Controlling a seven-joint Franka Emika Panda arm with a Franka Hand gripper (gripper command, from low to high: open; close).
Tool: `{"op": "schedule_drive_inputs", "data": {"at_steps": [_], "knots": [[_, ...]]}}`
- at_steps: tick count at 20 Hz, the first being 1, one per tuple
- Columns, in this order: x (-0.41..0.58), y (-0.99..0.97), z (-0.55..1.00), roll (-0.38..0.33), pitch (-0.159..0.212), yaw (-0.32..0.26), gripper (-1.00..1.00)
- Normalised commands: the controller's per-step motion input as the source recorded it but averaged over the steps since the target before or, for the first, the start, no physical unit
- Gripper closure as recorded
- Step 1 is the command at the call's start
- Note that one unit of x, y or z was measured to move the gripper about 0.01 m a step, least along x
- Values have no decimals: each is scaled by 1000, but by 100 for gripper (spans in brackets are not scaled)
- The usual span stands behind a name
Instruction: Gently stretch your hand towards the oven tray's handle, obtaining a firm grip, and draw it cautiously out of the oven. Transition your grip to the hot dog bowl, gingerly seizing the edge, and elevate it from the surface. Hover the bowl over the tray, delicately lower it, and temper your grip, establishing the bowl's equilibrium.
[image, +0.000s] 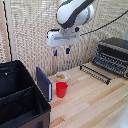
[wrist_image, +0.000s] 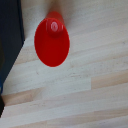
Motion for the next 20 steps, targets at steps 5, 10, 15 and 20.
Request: {"op": "schedule_drive_inputs", "data": {"at_steps": [5,10,15,20], "knots": [[53,-134,-1,-337,12,61,-100],[70,-186,0,-375,0,64,-100],[95,-215,-3,-350,-15,88,-100],[61,-199,-36,-324,-16,125,-100]]}}
